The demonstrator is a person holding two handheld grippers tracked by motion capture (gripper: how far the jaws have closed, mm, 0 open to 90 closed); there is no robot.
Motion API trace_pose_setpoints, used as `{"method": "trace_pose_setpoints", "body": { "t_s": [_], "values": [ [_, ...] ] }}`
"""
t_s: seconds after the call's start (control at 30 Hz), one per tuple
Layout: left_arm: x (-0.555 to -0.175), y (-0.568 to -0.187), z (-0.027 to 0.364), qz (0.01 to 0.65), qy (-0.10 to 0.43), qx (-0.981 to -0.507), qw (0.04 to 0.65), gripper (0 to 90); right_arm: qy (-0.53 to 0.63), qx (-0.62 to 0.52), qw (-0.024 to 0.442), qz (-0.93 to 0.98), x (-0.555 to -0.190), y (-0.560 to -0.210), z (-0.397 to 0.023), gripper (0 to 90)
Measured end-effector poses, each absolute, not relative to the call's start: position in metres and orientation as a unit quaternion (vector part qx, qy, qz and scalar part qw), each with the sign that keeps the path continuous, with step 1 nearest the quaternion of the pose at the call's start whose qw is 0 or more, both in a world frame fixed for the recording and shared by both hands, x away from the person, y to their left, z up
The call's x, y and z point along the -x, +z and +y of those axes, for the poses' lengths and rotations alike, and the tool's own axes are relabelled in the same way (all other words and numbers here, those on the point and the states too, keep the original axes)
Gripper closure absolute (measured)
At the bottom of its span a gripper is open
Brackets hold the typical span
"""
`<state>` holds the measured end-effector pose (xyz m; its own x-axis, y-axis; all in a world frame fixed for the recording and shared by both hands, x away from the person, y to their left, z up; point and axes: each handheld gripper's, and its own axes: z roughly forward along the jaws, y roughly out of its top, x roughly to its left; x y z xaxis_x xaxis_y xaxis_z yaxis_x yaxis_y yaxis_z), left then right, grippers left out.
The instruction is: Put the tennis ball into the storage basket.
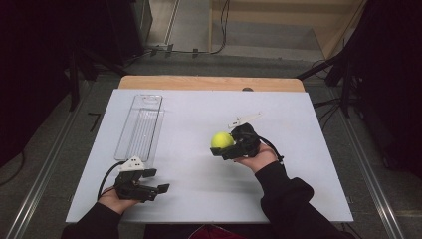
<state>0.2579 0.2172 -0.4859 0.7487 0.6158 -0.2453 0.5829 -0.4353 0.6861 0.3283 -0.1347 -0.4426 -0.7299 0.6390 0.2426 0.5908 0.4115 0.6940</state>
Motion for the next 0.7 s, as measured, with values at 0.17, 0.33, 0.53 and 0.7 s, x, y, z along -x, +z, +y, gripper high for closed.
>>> {"method": "trace_pose_setpoints", "body": {
  "t_s": [0.17, 0.33, 0.53, 0.7],
  "values": [
    [-0.258, -0.486, 0.217, 0.354, 0.021, -0.847, 0.397, 21.6, 0.400, -0.359, 0.025, 0.843, -0.326, -0.443, -0.128, 23.3],
    [-0.258, -0.486, 0.217, 0.354, 0.021, -0.847, 0.397, 21.6, 0.396, -0.357, 0.022, 0.846, -0.326, -0.446, -0.123, 23.2],
    [-0.258, -0.486, 0.217, 0.354, 0.022, -0.847, 0.396, 21.6, 0.401, -0.351, 0.016, 0.846, -0.327, -0.446, -0.115, 23.3],
    [-0.258, -0.486, 0.217, 0.354, 0.023, -0.847, 0.396, 21.6, 0.401, -0.344, 0.015, 0.849, -0.328, -0.447, -0.109, 23.3]
  ]
}}
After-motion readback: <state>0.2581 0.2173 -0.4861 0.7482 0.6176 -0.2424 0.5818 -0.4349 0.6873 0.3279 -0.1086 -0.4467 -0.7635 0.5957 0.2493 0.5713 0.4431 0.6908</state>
